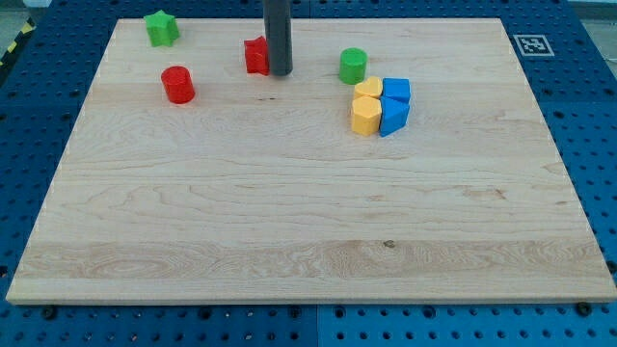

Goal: Push the red star to the top center of the board

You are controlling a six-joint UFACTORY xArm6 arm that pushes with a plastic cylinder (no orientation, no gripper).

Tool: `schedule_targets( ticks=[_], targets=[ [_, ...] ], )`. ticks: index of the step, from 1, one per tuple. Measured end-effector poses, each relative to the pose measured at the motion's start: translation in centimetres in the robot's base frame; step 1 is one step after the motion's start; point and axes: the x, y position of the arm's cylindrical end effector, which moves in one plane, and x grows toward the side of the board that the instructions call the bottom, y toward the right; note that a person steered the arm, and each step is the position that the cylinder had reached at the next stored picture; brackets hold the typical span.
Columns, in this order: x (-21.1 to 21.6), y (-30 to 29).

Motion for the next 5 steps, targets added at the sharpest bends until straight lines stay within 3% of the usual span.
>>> schedule_targets(
  ticks=[1,3,5],
  targets=[
    [2.7,-1.0],
    [-0.8,-5.5],
    [-3.0,-5.1]
  ],
)
